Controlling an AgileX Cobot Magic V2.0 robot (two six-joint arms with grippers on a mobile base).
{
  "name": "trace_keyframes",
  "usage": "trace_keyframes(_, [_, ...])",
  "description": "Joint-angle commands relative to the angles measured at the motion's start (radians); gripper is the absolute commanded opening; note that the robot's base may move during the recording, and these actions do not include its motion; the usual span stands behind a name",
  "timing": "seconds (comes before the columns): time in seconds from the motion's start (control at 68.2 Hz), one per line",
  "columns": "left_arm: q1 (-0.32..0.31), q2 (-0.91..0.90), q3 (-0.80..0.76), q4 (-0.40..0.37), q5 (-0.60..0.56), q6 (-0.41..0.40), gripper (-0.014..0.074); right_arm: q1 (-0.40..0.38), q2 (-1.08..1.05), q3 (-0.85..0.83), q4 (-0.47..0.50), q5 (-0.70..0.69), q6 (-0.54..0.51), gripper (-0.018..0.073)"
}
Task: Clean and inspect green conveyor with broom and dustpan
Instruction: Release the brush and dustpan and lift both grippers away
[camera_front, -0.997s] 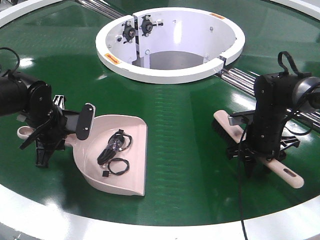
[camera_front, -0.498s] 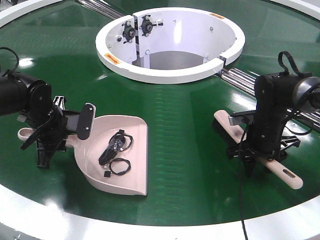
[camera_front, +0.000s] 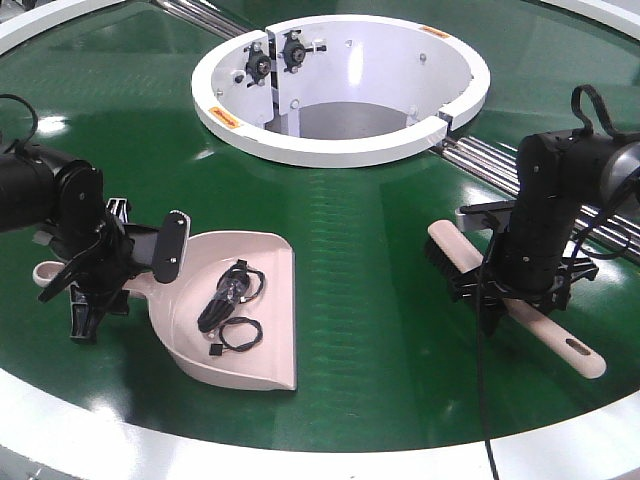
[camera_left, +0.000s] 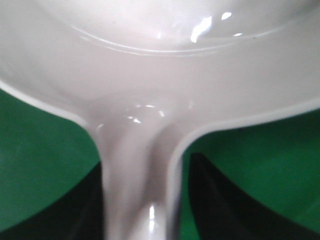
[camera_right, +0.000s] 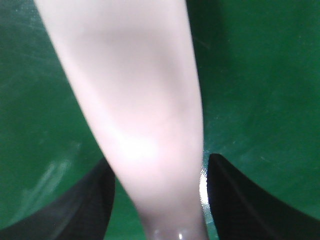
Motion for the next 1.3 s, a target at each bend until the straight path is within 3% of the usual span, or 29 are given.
trace_keyframes(0.0, [-0.006, -0.041, -0.026, -0.028, 0.008, -0.003, 0.0449, -0.001, -0.061, -0.019, -0.009, 0.012, -0.015, 0.0404])
trace_keyframes(0.249, [-0.006, -0.051, -0.026, -0.061, 0.063, -0.003, 0.058, -0.001, -0.093, -0.018, -0.009, 0.021, -0.021, 0.0404])
trace_keyframes(0.601, [-0.006, -0.132, -0.026, -0.111, 0.119, -0.004, 0.058, 0.0, -0.187, -0.018, 0.002, 0.009, -0.02, 0.0404])
trace_keyframes(0.792, [-0.006, -0.22, -0.026, -0.204, 0.148, -0.008, 0.058, 0.0, -0.295, -0.018, 0.002, -0.019, -0.019, 0.0404])
trace_keyframes(0.894, [-0.006, -0.282, -0.026, -0.285, 0.167, -0.054, 0.058, 0.0, -0.37, -0.018, 0.011, -0.051, -0.021, 0.0404])
trace_keyframes(1.055, [-0.006, -0.383, -0.026, -0.343, 0.245, -0.12, 0.0578, 0.0, -0.514, -0.018, 0.031, -0.109, -0.058, 0.0404])
trace_keyframes(1.29, [-0.006, -0.532, -0.026, -0.526, 0.274, -0.411, 0.0533, 0.0, -0.735, -0.001, 0.09, -0.135, -0.137, 0.0404])
